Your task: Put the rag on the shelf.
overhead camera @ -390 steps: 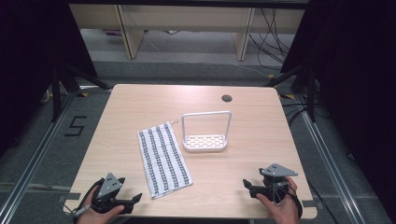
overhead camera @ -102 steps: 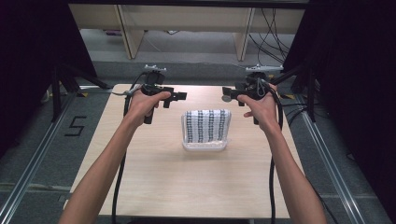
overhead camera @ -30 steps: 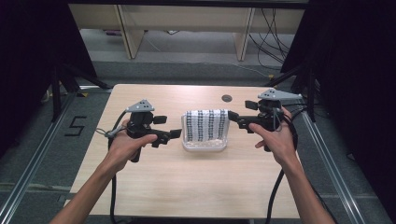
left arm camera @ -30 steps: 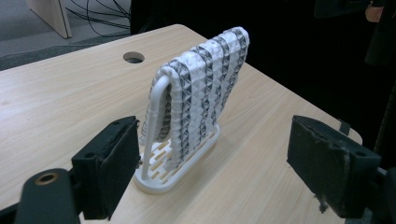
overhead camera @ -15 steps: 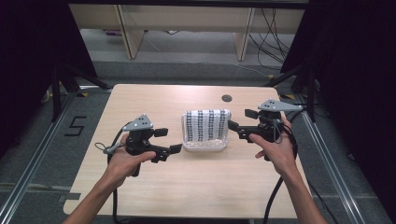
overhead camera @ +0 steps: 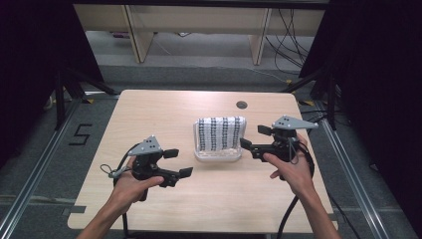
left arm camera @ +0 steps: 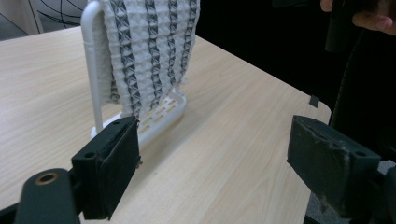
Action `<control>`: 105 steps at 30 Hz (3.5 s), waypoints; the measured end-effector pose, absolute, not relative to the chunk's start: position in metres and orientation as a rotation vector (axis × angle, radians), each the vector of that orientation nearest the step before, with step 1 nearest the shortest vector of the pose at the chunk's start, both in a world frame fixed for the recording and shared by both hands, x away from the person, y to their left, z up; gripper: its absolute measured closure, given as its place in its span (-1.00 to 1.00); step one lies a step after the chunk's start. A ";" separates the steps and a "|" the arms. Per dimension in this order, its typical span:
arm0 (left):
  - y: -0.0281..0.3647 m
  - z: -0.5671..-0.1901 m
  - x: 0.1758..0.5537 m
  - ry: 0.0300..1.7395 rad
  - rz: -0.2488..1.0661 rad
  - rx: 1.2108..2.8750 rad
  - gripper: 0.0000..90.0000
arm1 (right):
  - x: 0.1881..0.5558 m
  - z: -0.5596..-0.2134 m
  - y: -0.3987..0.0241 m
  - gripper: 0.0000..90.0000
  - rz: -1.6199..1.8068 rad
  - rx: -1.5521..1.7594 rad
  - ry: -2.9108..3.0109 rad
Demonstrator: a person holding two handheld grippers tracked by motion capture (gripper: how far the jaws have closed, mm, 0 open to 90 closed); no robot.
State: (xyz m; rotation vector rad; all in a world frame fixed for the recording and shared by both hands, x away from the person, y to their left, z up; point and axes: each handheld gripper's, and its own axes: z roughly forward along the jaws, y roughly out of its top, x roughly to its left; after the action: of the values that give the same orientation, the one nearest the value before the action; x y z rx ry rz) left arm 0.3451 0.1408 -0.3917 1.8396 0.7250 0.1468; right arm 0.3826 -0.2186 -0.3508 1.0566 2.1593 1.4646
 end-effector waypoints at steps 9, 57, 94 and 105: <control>0.143 -0.403 0.338 0.727 0.151 1.847 -0.64 | 0.375 -0.359 -0.216 -0.59 1.482 1.036 2.197; 0.162 -0.467 0.289 0.718 0.174 1.932 -0.64 | 0.323 -0.436 -0.207 -0.56 1.420 0.992 2.319; 0.172 -0.497 0.268 0.738 0.208 2.019 -0.64 | 0.281 -0.486 -0.231 -0.64 1.275 1.083 2.424; 0.171 -0.500 0.270 0.734 0.198 2.030 -0.64 | 0.284 -0.487 -0.233 -0.64 1.257 1.042 2.431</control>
State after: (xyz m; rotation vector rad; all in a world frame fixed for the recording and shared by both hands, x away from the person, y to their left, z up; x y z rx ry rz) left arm 0.2698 0.1714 -0.4999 2.0300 0.7342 0.1984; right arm 0.2838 -0.2334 -0.4870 1.0420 2.4305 1.2569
